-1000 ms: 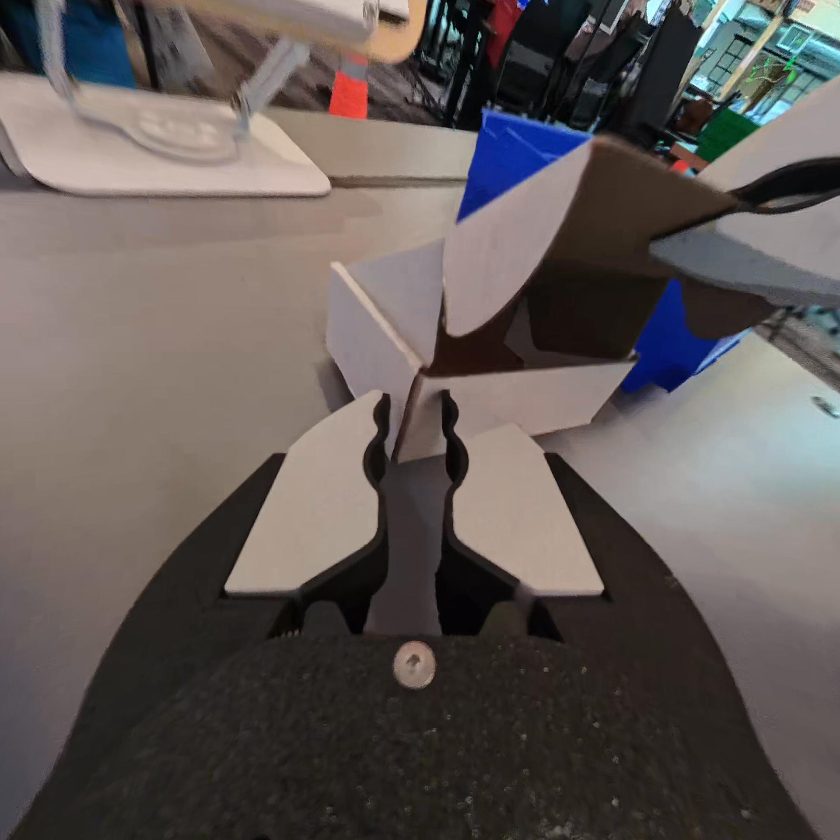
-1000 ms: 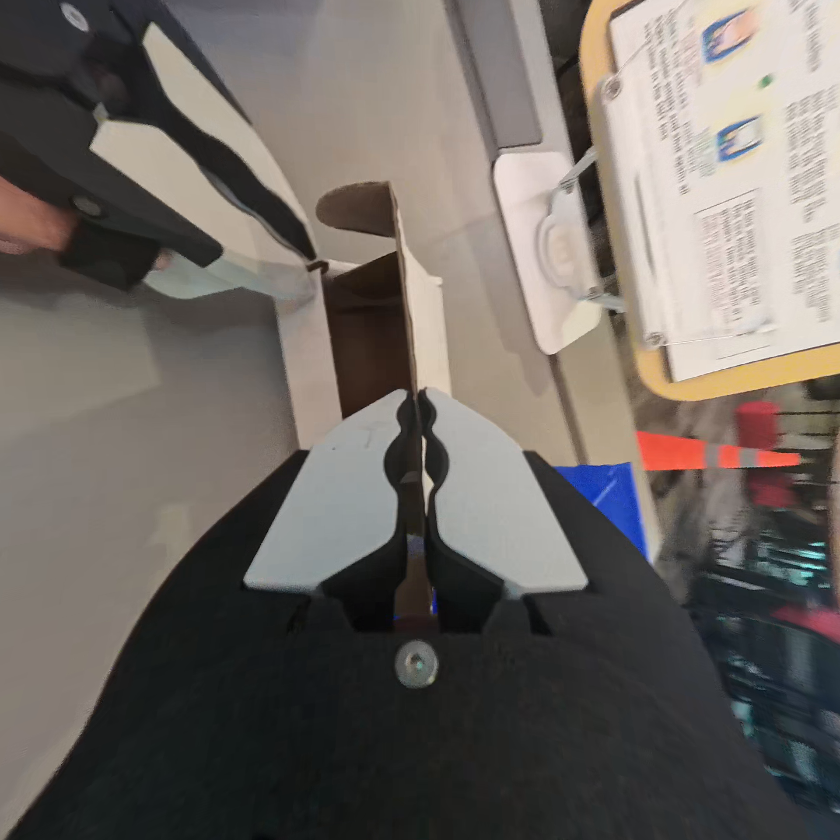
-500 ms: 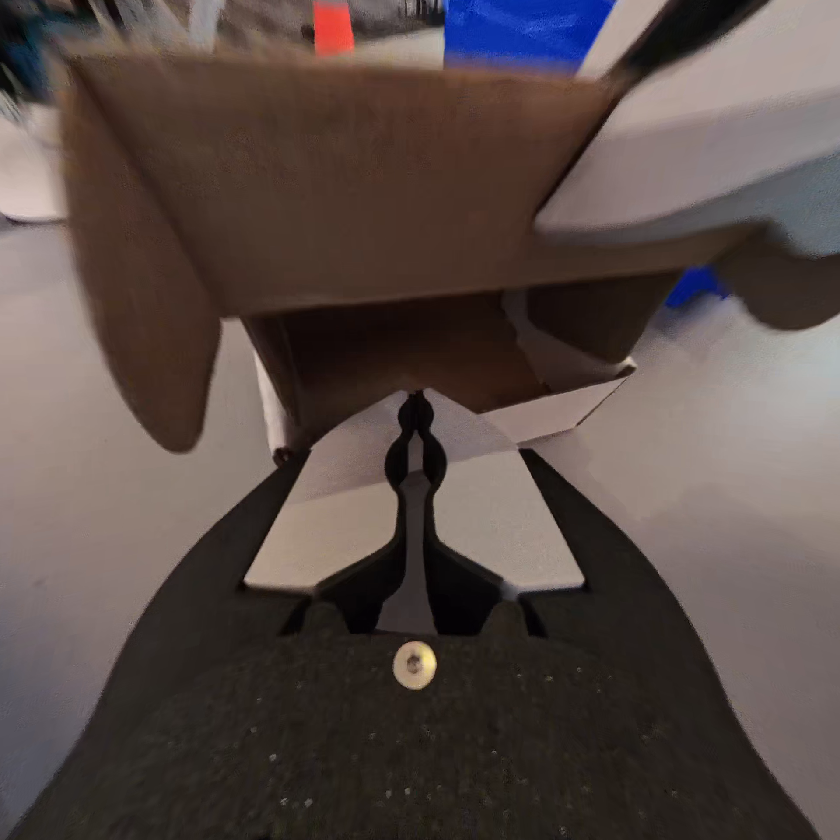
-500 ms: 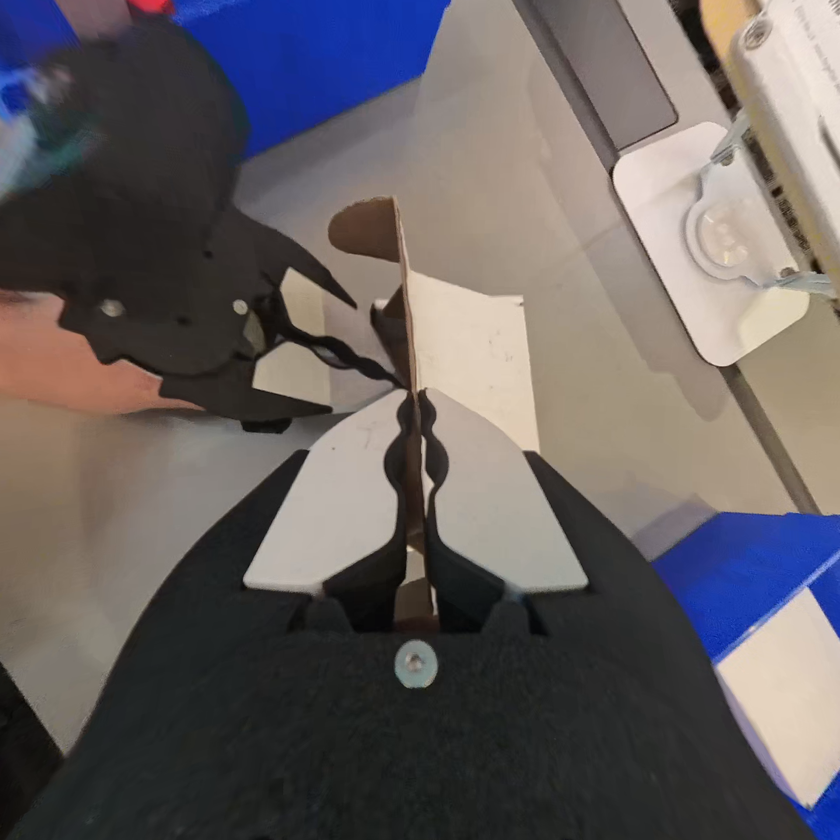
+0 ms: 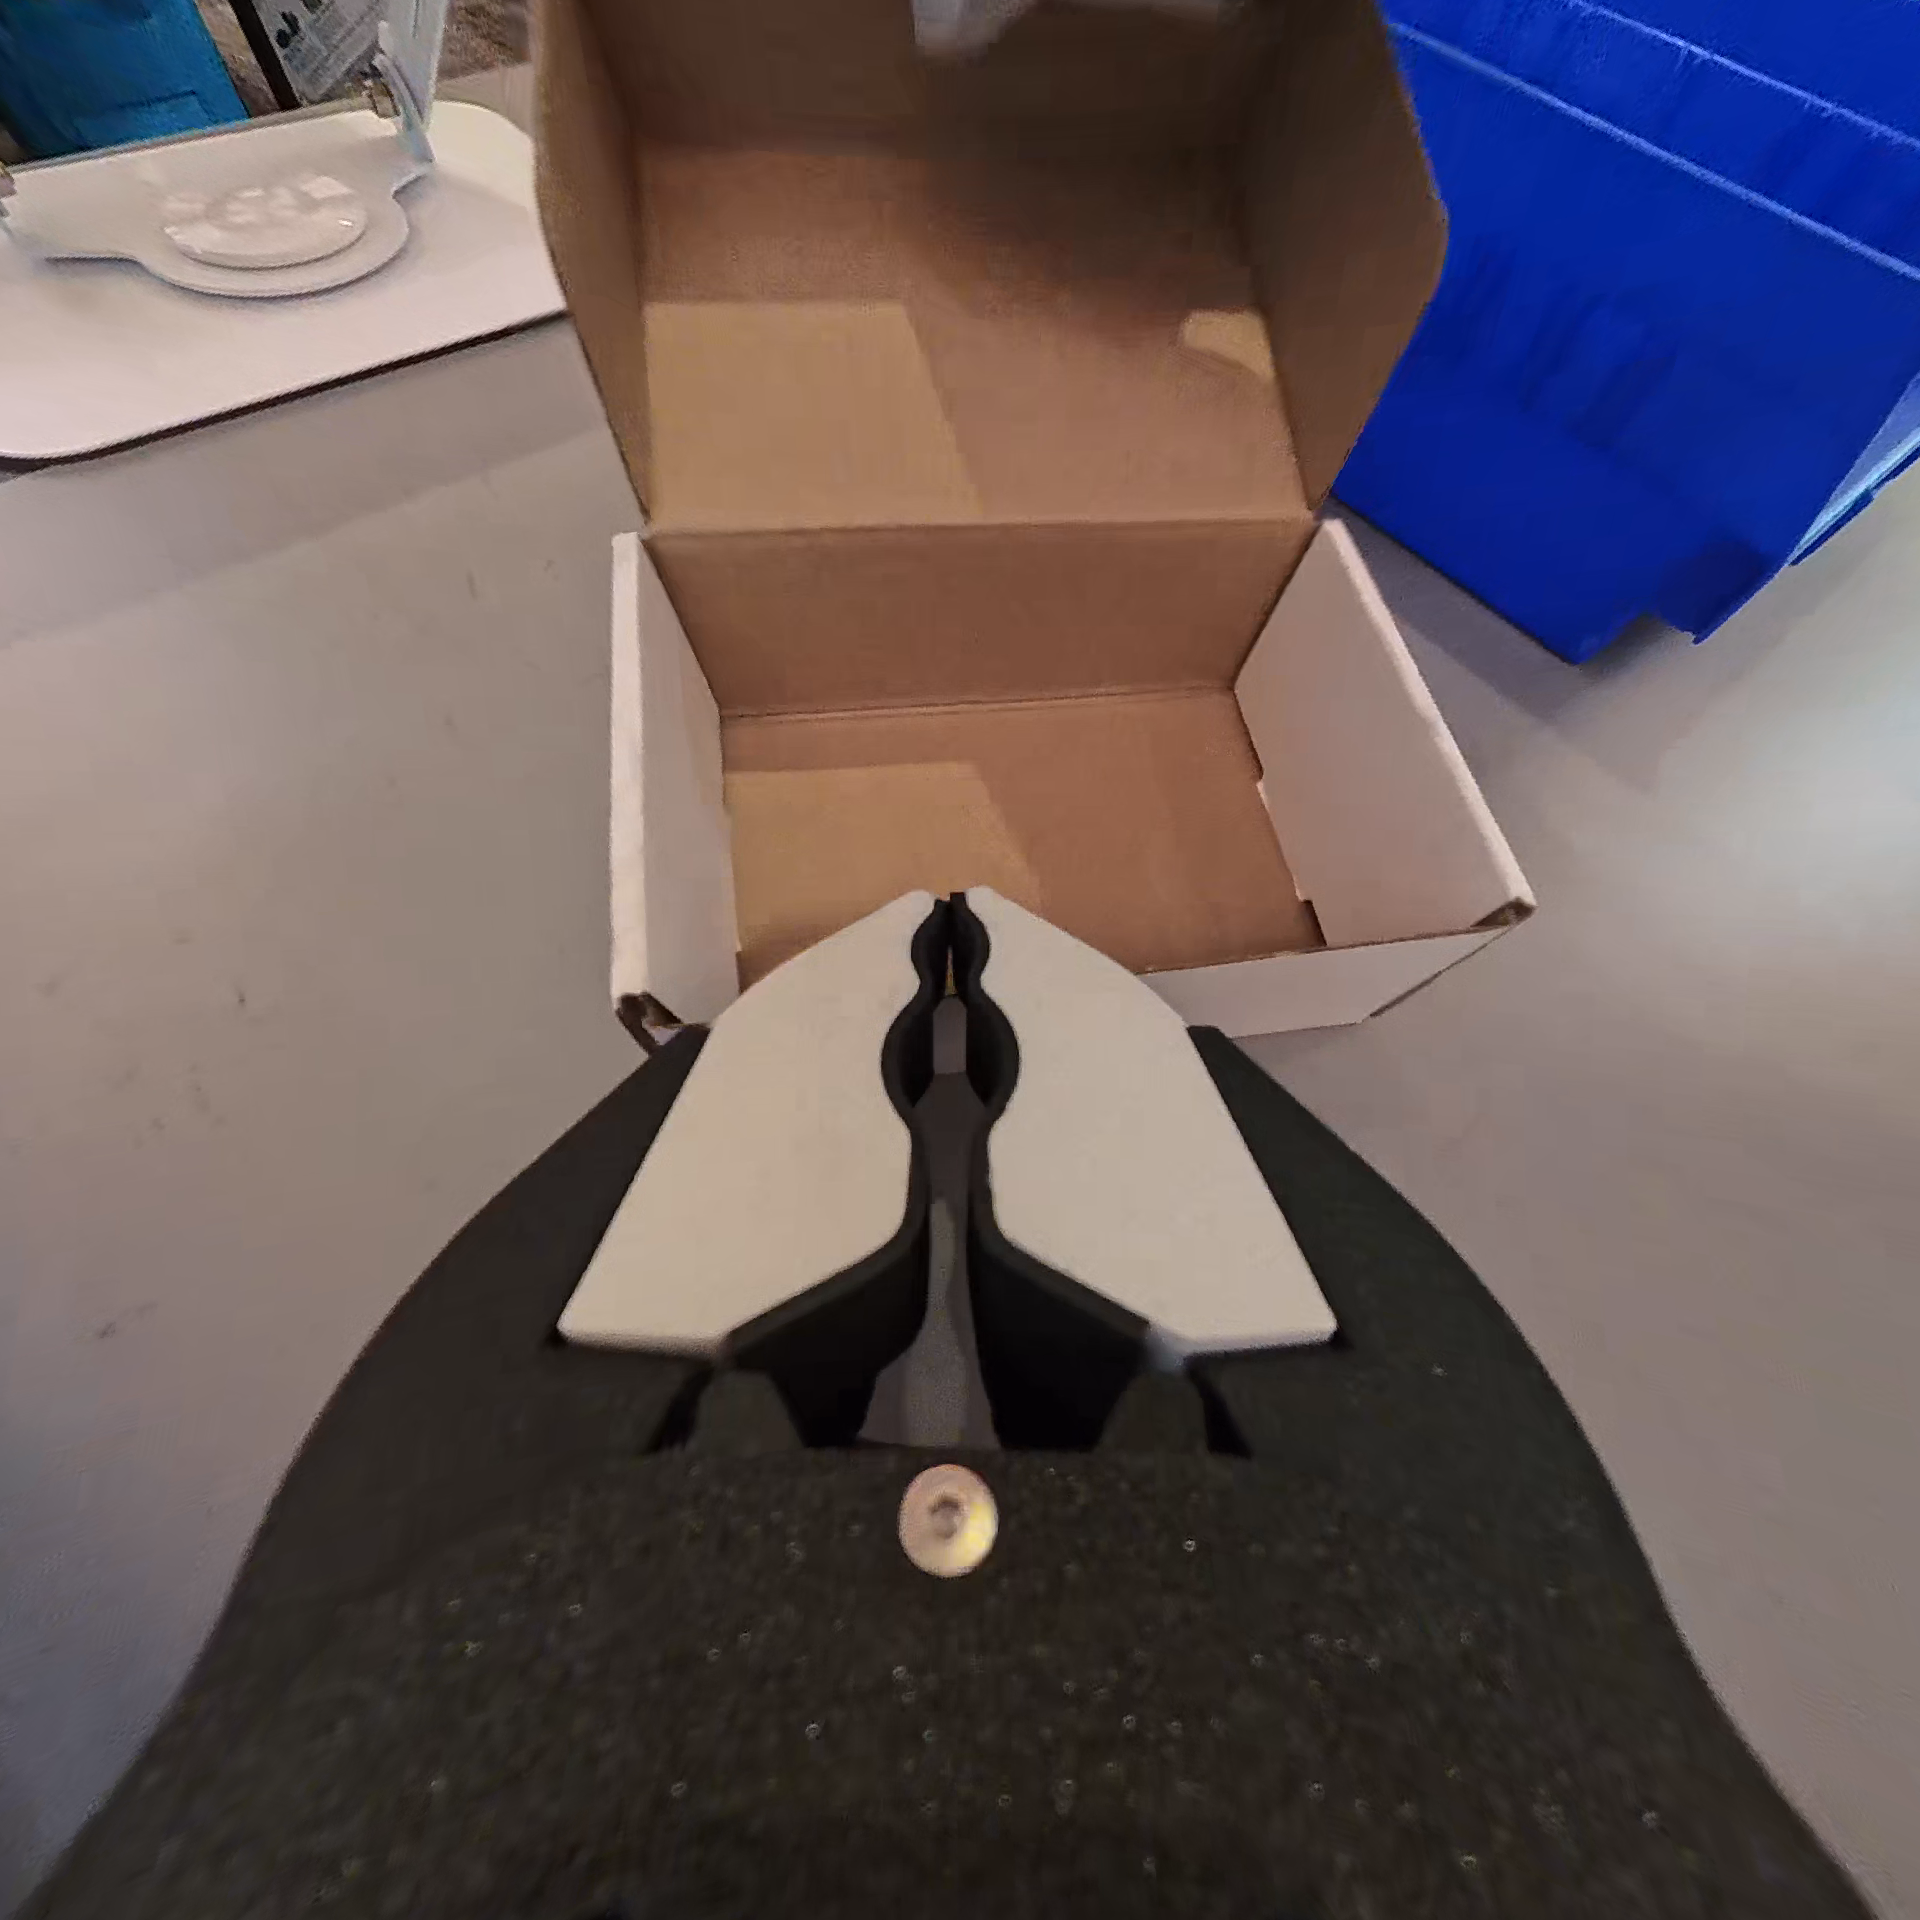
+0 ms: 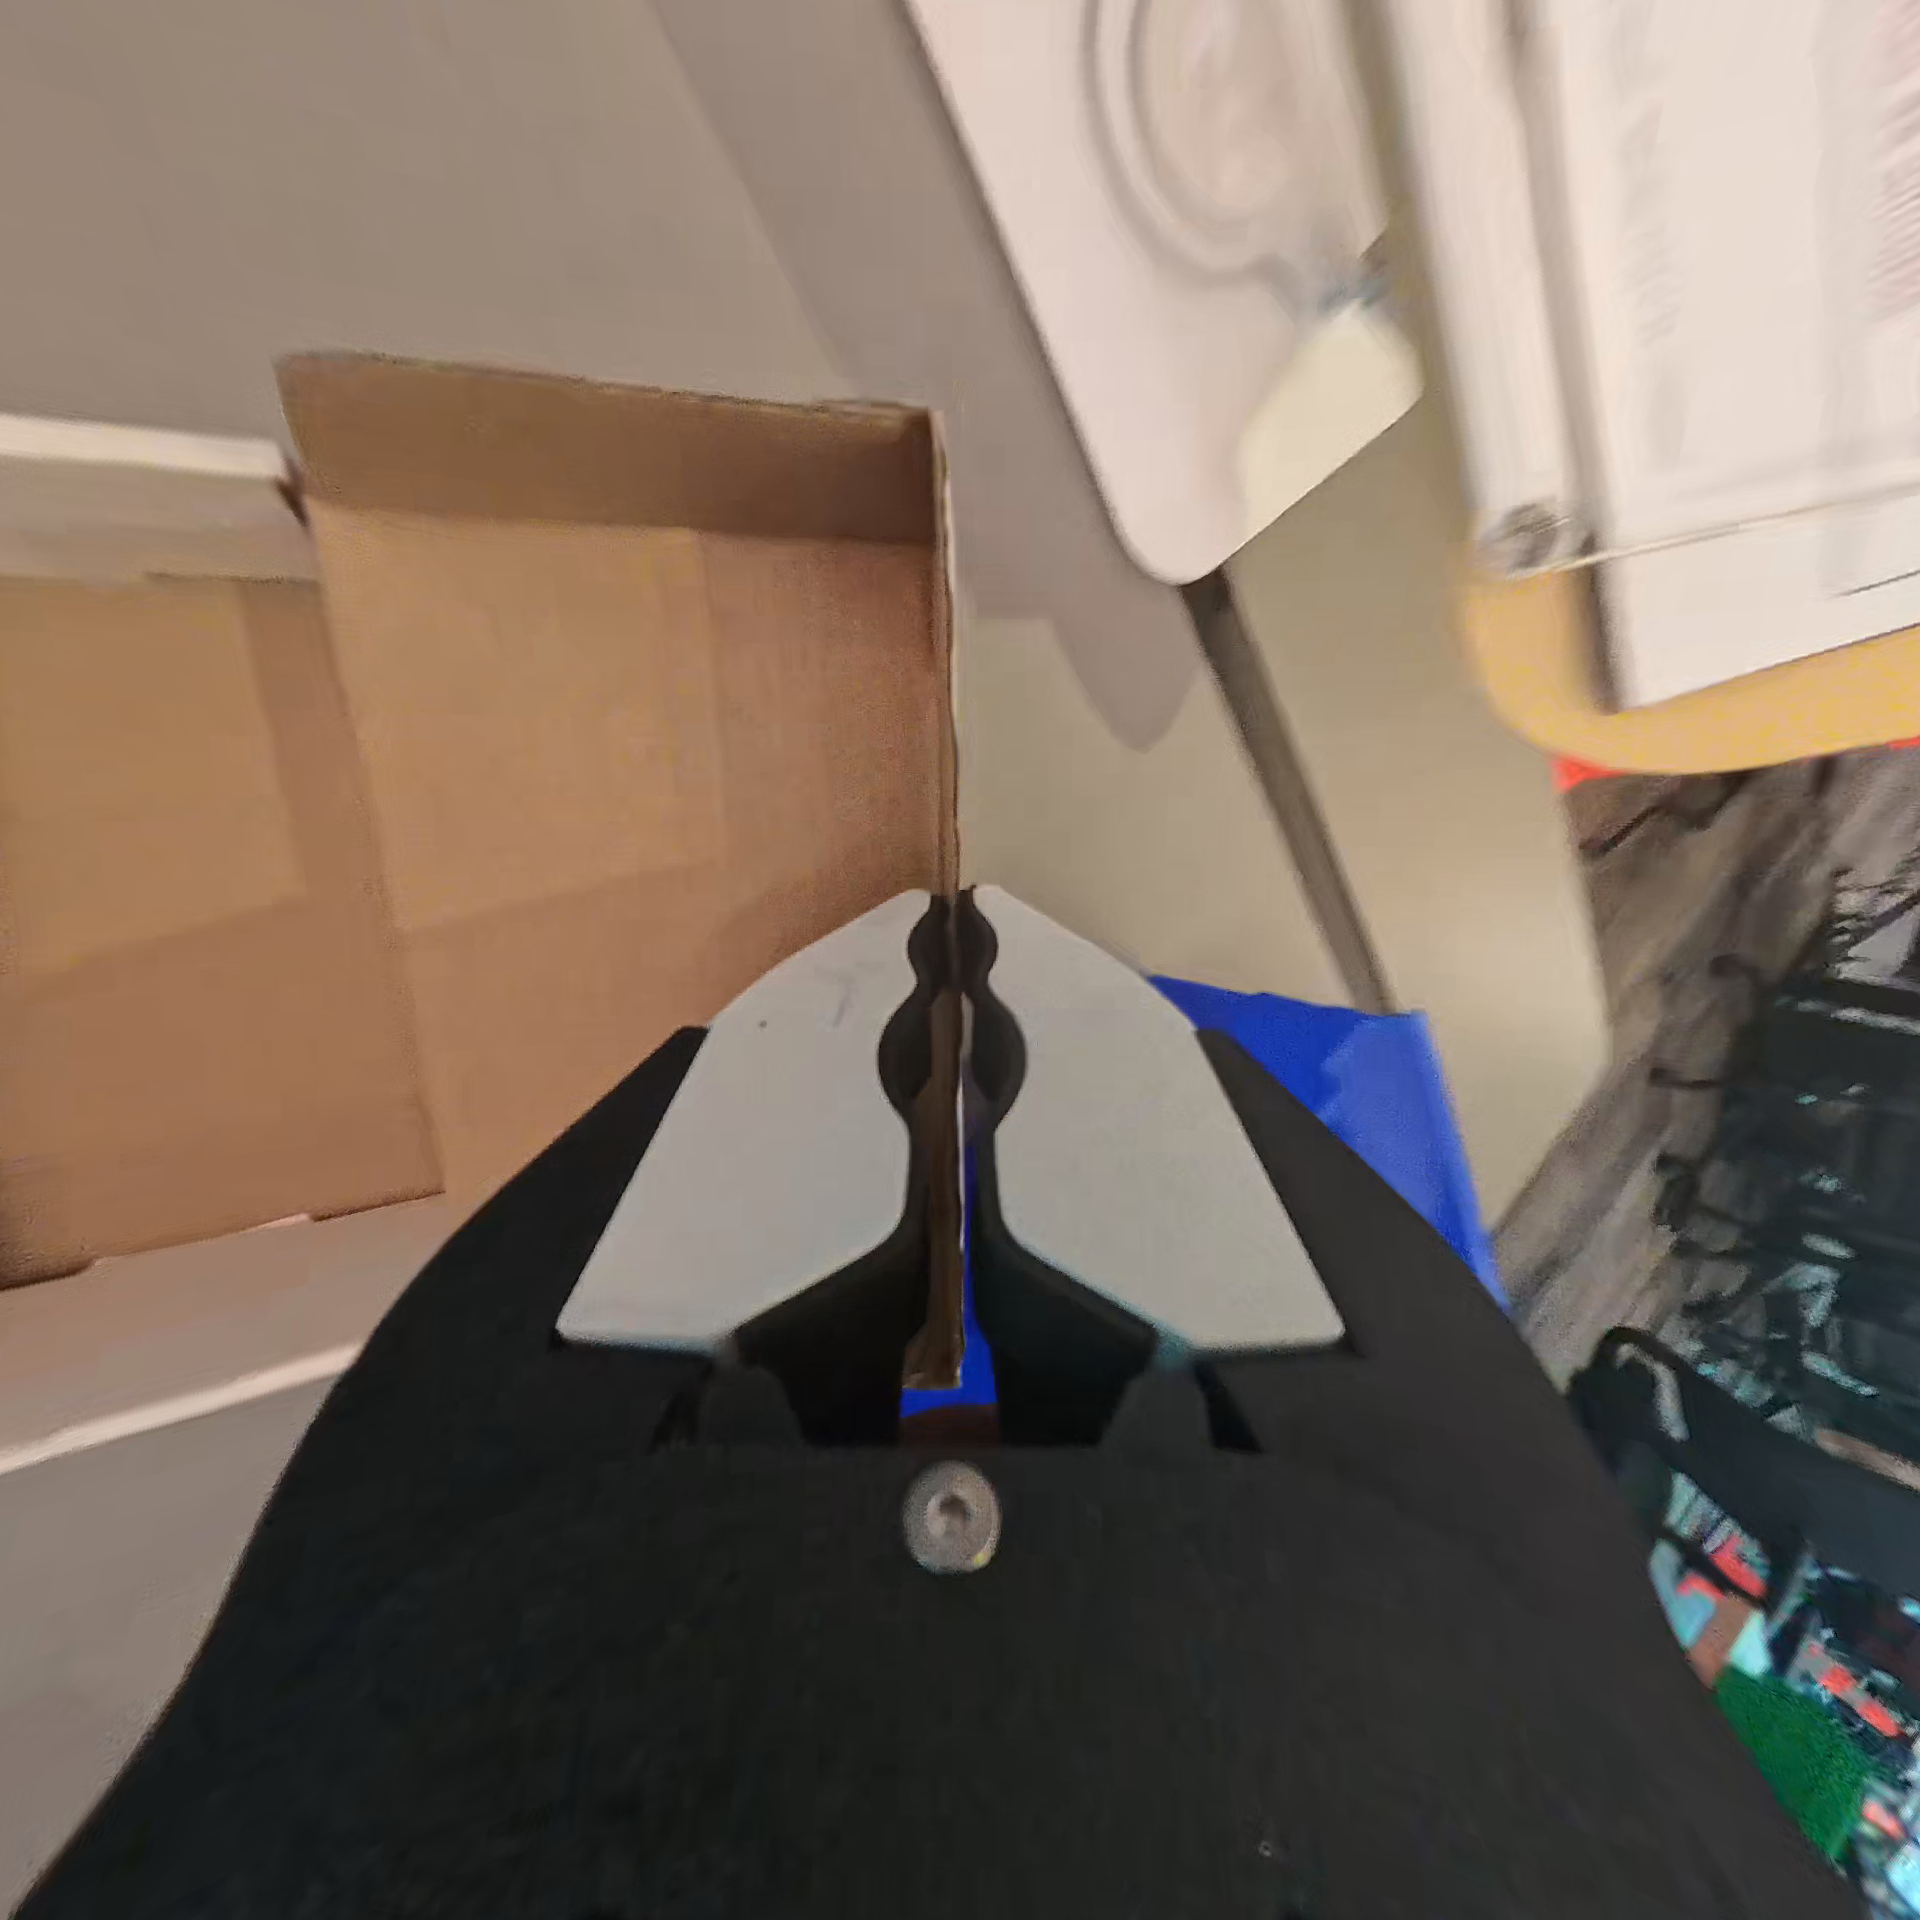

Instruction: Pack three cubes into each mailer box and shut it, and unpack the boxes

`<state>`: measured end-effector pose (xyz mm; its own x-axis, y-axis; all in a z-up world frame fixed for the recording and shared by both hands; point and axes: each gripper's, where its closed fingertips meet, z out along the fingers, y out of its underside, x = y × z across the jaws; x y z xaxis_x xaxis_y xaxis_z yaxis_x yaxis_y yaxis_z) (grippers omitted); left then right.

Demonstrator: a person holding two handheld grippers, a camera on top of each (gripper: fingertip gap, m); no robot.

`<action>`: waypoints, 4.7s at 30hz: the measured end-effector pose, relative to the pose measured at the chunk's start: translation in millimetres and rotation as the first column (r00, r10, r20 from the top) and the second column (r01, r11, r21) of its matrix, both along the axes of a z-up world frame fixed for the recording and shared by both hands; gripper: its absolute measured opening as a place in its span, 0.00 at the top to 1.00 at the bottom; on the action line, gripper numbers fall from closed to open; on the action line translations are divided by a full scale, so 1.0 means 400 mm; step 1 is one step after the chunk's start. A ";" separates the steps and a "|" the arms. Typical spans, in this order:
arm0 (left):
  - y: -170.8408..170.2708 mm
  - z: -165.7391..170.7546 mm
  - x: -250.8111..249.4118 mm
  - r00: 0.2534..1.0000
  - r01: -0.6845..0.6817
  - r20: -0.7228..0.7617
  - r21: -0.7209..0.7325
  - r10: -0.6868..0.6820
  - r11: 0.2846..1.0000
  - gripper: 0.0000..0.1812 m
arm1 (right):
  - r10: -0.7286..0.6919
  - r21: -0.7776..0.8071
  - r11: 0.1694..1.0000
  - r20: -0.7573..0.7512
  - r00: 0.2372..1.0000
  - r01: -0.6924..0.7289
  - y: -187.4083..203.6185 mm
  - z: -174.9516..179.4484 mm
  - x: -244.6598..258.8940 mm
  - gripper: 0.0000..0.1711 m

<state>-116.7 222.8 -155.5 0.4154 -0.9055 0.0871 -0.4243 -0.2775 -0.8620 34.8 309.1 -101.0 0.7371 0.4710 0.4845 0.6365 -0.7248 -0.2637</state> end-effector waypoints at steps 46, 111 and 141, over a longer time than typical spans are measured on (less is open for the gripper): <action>-0.012 0.001 0.005 0.999 0.038 -0.004 0.018 -0.038 0.999 1.00 | 0.320 0.537 0.818 -0.126 0.939 -0.206 -0.373 -0.160 -0.250 0.59; 0.058 -0.026 0.096 0.658 0.121 -0.715 -0.206 -0.234 0.971 0.84 | 0.322 0.541 0.814 -0.118 0.939 -0.211 -0.375 -0.160 -0.250 0.60; 0.226 0.027 -0.792 0.685 -0.469 -0.710 -0.259 0.162 0.845 0.67 | 0.325 0.542 0.812 -0.113 0.939 -0.216 -0.378 -0.160 -0.252 0.60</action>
